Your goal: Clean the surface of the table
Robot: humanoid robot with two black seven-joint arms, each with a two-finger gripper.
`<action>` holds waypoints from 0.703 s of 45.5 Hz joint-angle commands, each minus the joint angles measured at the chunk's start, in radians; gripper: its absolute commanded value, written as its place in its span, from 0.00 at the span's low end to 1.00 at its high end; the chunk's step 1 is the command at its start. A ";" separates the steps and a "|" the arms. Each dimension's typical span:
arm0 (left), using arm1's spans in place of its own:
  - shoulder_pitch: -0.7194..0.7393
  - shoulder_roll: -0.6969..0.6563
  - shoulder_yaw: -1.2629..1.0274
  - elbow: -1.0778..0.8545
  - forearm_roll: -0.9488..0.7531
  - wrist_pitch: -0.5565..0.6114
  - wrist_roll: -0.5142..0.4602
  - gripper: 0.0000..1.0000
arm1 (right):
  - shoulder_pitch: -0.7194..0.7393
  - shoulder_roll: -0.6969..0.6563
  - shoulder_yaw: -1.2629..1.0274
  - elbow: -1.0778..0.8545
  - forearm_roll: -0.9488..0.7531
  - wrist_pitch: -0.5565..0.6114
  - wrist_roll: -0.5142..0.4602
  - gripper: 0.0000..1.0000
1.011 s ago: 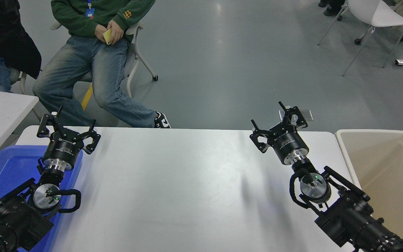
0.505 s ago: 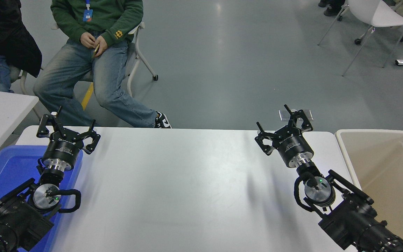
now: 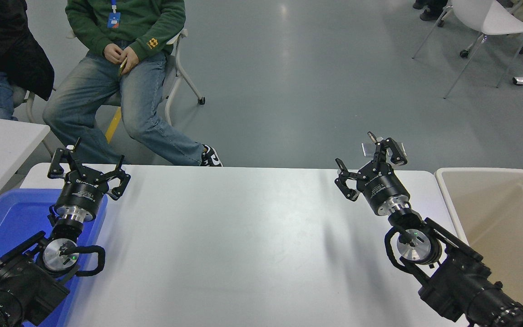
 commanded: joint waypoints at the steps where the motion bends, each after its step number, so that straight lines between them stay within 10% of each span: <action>1: 0.000 0.000 0.000 -0.001 -0.001 0.000 0.000 1.00 | 0.011 0.000 0.000 -0.009 -0.070 -0.029 0.015 0.99; 32: 0.000 0.001 0.000 0.001 -0.001 0.000 0.000 1.00 | 0.017 -0.002 -0.013 -0.006 -0.070 -0.043 0.014 0.99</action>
